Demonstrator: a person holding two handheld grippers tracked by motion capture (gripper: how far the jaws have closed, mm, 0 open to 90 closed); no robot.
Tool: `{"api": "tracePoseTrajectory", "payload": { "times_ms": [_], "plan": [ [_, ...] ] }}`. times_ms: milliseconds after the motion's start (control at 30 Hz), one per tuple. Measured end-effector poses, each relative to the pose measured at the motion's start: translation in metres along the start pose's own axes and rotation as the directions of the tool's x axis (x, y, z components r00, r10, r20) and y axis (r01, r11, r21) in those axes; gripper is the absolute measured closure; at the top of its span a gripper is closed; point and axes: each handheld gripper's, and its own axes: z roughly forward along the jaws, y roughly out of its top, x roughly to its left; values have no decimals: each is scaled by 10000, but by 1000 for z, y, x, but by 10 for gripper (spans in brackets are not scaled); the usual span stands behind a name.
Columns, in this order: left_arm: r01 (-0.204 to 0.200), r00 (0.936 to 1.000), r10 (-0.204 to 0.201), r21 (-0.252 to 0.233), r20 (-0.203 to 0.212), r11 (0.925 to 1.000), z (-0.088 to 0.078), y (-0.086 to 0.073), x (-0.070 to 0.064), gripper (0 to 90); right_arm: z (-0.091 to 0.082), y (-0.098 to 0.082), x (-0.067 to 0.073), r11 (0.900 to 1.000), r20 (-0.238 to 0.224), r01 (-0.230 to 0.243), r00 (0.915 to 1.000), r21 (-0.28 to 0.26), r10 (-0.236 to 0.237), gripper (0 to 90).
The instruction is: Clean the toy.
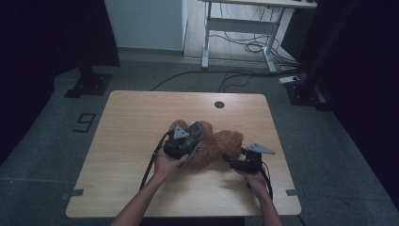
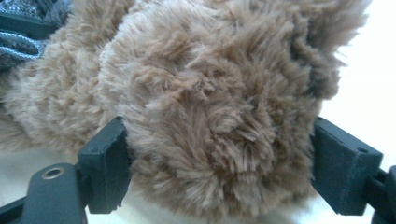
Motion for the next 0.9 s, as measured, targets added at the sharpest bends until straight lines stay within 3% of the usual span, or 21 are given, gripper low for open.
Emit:
{"api": "tracePoseTrajectory", "payload": {
  "times_ms": [200,367,500,567,767,900],
  "plan": [
    [-237,9994,243,-244,256,9994,-11,-18,-11,759,-10,-5,1,9997,-324,145,9994,216,-138,145],
    [-187,9993,201,-439,317,9989,-15,-28,-16,759,-16,7,2,9995,-390,167,9991,-265,-178,122],
    [87,9985,-56,-576,541,9983,-19,-32,-17,759,-9,17,1,9993,-528,172,9984,-341,-190,97],
    [195,9980,-156,-637,612,9978,-19,-35,-17,758,-3,16,-1,9993,-718,-42,9974,-367,16,128],
    [173,9965,-122,-613,826,9980,-22,-37,-22,757,-4,1,-1,9992,-642,183,9977,-367,-207,339],
    [261,9940,-195,-598,1080,9979,-33,-28,-25,751,-9,-8,3,9982,-473,436,9978,-409,-455,412]
  ]
}}
